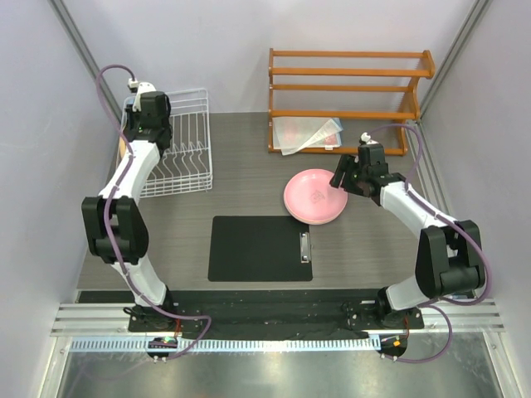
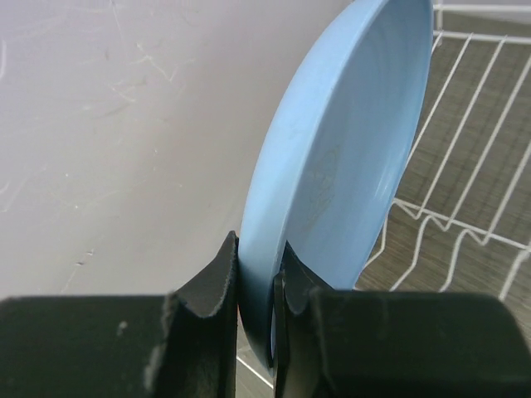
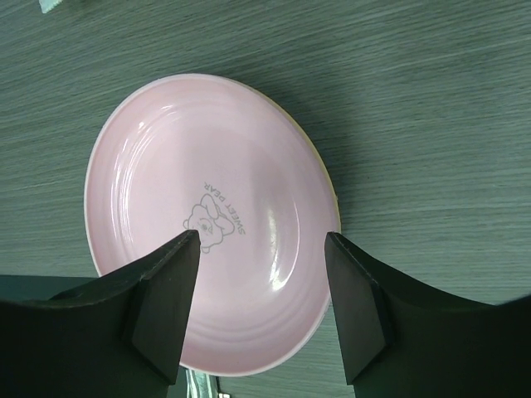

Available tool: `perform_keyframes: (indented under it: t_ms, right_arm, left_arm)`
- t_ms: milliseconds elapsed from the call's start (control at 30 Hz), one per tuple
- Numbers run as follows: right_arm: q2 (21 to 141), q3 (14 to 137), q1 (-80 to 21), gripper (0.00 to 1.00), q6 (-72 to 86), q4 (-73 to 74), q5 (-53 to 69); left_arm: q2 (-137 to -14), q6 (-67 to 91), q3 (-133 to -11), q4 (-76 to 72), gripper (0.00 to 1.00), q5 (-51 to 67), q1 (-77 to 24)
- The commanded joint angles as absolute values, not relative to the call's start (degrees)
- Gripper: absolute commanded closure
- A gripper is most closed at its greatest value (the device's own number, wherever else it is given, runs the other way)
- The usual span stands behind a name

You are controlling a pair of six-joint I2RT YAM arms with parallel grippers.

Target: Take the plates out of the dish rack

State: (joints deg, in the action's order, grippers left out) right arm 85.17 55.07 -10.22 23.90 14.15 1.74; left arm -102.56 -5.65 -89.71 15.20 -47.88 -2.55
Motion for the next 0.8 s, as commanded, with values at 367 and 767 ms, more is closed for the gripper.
perform_keyframes:
  t_ms: [367,767]
  right_arm:
    - [71.6,54.5,-10.4,0.27,23.7,14.8,9.0]
    - [70.4,50.3,-12.6,0.24,36.3,-5.5,26.0]
  left_arm:
    - [-86.3,16.4,-92.3,31.5,1.00,-28.9,-9.7]
    - [-79.0,37.6,-74.6,17.8,1.00,9.1,-15.9]
